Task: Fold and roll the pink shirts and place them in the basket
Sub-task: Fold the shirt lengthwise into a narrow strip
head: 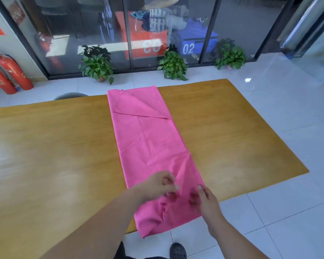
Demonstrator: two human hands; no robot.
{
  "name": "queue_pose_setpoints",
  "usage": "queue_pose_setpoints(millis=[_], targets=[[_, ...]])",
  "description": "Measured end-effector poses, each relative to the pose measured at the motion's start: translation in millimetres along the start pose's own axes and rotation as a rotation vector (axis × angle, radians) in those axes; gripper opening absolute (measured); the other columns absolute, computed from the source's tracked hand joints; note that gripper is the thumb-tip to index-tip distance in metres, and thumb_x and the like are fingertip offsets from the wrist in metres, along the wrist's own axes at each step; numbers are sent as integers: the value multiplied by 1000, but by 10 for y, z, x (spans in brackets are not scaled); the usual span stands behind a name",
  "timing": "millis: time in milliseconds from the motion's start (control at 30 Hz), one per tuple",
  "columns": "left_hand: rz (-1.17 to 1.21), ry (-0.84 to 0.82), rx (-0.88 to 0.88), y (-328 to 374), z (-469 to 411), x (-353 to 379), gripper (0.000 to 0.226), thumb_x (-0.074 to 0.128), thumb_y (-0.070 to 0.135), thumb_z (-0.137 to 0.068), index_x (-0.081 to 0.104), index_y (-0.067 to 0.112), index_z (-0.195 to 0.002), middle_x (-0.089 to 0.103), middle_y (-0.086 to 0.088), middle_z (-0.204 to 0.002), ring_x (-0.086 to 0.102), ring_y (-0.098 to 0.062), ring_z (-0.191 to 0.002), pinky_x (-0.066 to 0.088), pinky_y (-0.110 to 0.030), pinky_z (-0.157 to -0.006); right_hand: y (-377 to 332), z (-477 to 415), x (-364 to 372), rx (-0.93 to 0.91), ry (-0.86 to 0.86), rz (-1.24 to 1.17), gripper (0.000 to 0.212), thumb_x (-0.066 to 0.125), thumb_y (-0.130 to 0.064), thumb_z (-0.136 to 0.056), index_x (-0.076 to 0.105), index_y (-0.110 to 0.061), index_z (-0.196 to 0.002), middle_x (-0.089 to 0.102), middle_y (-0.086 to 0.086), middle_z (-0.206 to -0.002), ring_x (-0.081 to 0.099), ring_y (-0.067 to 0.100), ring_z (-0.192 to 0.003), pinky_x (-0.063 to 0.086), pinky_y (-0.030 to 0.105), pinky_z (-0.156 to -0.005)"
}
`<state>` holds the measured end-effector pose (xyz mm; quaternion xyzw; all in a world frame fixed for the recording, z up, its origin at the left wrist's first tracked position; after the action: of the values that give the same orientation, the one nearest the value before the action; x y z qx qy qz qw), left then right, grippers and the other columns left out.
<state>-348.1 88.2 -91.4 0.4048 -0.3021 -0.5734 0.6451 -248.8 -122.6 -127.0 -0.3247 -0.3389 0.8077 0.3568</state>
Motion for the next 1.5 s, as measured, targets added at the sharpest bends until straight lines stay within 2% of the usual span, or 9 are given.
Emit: queue_pose_setpoints(millis=[100, 167, 300, 433, 700, 833, 1133, 1233, 1500], targets=[[103, 14, 14, -16, 209, 158, 33, 78, 28, -97, 64, 13, -123, 80, -8, -106, 75, -22, -94, 58, -32, -82, 164, -111, -23, 154, 16, -206, 38, 51, -50, -103, 68, -24, -125, 77, 12, -112, 74, 32, -101, 64, 48, -82], [-64, 386, -41, -199, 431, 478, 24, 76, 34, -98, 65, 26, -118, 77, 6, -108, 72, -15, -99, 58, -29, -87, 202, -52, -350, 138, -159, -181, 29, 53, -44, -104, 68, -29, -124, 74, 11, -115, 74, 32, -101, 65, 42, -72], [-701, 578, -26, -673, 687, 440, 53, 63, 68, -91, 55, 39, -136, 52, 23, -134, 49, -5, -123, 42, -31, -111, 60, -102, -322, -6, -201, -167, 32, 61, -26, -108, 62, -36, -138, 63, -3, -135, 68, 25, -115, 67, 46, -81], [-1062, 616, -36, -878, 879, 671, 73, 55, 78, -85, 49, 36, -144, 49, 14, -142, 47, -17, -130, 45, -40, -112, -78, -168, -426, -103, -216, -79, 37, 63, -7, -104, 82, -38, -107, 65, -7, -135, 68, 20, -114, 64, 48, -91], [-1281, 758, -37, -1056, 1140, 673, 84, 92, 4, -49, 67, 15, -129, 67, -1, -106, 66, -28, -87, 58, -41, -73, 56, -220, -531, -31, -243, -133, 28, 56, -4, -108, 81, -16, -108, 66, 5, -131, 69, 27, -109, 66, 37, -78], [-1129, 944, -55, -1091, 1395, 631, 65, 82, -4, -62, 68, 16, -122, 65, 0, -110, 61, -29, -88, 53, -41, -68, -105, -156, -592, -171, -295, -220, 33, 57, -1, -106, 83, -20, -111, 78, -4, -112, 75, 19, -100, 65, 41, -84], [-741, 1074, -317, -1323, 1632, 680, 20, 65, 26, -97, 54, 29, -113, 55, 12, -99, 56, -15, -81, 48, -34, -72, 97, -180, -670, -331, -249, 218, 30, 60, -19, -107, 76, -41, -119, 76, -11, -105, 75, 28, -93, 66, 46, -82], [-664, 1134, -312, -1276, 1716, 682, 13, 61, 30, -100, 49, 31, -105, 54, 15, -91, 54, -14, -76, 48, -37, -70, 4, -113, -706, -480, -225, 219, 33, 62, -26, -106, 69, -50, -127, 77, -15, -100, 73, 8, -85, 58, 31, -76], [-557, 1074, -417, -1380, 1728, 709, 15, 52, 39, -103, 39, 32, -101, 62, 15, -80, 61, -12, -64, 53, -36, -55, 350, -269, -850, -289, -82, 431, 23, 77, -39, -95, 63, -30, -111, 76, -15, -79, 72, 2, -69, 48, 29, -62]])
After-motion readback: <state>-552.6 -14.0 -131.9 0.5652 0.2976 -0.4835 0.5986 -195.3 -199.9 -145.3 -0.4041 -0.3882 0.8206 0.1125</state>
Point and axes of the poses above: each hand's wrist, its own z-axis away from the middle knuckle, its own x-axis out of the palm, y = z × x, the point moved 7 cm from there along -z, towards the middle knuckle
